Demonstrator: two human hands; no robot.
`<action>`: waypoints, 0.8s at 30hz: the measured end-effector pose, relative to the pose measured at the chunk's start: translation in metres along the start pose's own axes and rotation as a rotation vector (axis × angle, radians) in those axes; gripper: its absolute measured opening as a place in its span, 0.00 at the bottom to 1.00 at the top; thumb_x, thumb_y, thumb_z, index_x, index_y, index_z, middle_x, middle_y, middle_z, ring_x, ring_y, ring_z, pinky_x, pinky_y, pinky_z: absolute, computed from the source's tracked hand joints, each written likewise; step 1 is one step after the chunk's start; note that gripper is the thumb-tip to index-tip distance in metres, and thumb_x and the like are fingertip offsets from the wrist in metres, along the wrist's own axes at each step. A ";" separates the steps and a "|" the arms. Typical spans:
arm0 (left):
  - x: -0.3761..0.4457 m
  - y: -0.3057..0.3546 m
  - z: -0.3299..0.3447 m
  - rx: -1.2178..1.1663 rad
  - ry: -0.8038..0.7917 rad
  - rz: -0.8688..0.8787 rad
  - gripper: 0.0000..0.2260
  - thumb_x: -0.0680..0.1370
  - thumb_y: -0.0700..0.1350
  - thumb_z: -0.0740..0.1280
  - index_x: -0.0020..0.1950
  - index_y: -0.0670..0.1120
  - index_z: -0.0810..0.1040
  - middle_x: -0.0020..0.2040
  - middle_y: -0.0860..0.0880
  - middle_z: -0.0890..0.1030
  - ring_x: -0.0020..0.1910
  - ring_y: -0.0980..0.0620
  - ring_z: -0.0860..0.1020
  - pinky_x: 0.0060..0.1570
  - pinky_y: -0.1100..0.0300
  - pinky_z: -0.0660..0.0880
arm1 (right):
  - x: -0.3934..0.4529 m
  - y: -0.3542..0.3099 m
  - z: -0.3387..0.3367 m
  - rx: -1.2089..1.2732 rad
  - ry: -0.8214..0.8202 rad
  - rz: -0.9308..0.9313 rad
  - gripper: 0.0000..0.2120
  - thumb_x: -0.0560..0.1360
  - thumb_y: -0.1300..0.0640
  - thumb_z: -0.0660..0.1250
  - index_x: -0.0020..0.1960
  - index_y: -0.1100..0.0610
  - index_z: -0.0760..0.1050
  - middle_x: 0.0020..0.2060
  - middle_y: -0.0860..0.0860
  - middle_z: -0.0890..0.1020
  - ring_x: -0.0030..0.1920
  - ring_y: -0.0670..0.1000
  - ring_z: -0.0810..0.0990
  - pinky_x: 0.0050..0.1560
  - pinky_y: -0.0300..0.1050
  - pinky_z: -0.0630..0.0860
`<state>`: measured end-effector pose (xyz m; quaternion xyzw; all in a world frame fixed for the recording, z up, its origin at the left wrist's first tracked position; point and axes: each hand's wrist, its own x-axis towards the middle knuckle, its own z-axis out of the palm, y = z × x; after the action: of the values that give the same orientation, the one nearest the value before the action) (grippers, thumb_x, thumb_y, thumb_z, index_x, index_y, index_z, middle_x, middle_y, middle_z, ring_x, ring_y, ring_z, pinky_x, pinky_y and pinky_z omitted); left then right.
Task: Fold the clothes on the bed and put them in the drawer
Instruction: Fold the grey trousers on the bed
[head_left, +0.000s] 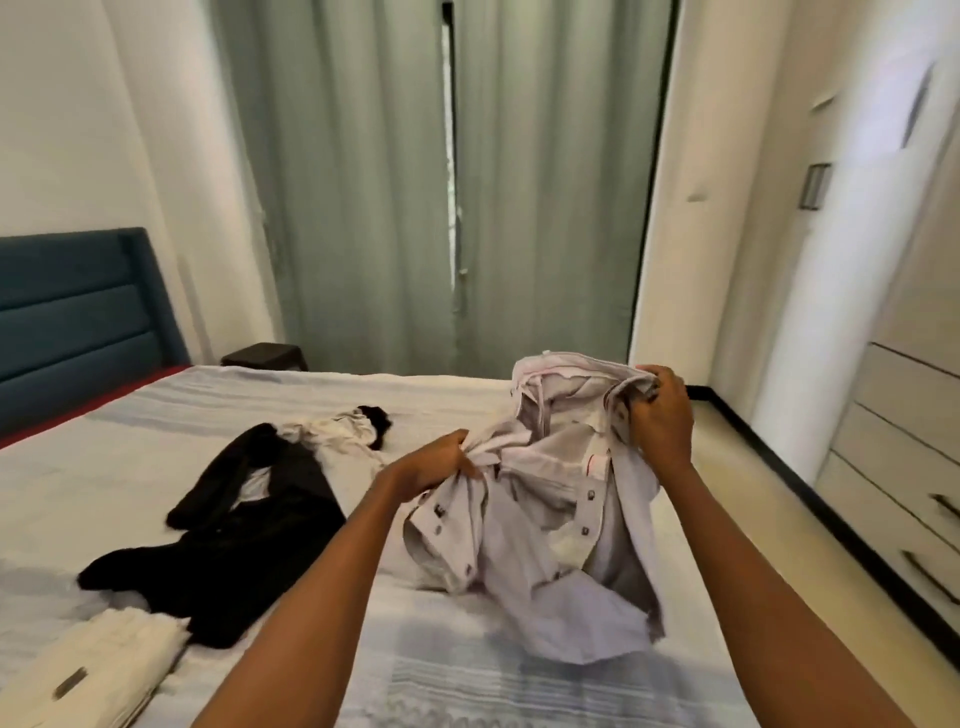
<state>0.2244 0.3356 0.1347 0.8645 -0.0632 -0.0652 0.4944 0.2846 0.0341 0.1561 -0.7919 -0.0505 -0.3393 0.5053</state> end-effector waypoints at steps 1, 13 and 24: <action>0.003 0.001 0.011 0.036 -0.018 0.006 0.23 0.66 0.38 0.69 0.62 0.44 0.75 0.58 0.46 0.80 0.56 0.49 0.77 0.54 0.57 0.75 | 0.006 0.010 -0.023 -0.075 -0.011 0.039 0.11 0.77 0.59 0.63 0.58 0.55 0.77 0.56 0.57 0.80 0.56 0.60 0.78 0.50 0.46 0.70; 0.012 -0.032 0.066 0.351 0.239 -0.057 0.10 0.81 0.43 0.64 0.45 0.40 0.81 0.45 0.42 0.81 0.49 0.41 0.79 0.42 0.56 0.67 | -0.025 0.110 -0.124 -0.351 -0.589 0.364 0.14 0.69 0.53 0.65 0.53 0.49 0.80 0.57 0.55 0.79 0.52 0.55 0.79 0.52 0.48 0.77; -0.025 -0.059 0.081 0.406 0.662 -0.239 0.25 0.81 0.62 0.57 0.44 0.40 0.77 0.49 0.37 0.81 0.50 0.37 0.78 0.47 0.50 0.70 | -0.045 0.096 -0.103 -0.794 -1.134 0.277 0.14 0.75 0.47 0.65 0.49 0.58 0.76 0.48 0.57 0.79 0.40 0.53 0.75 0.39 0.42 0.72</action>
<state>0.1884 0.3006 0.0445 0.9201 0.1887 0.1734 0.2964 0.2407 -0.0869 0.0827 -0.9702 -0.0773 0.2002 0.1127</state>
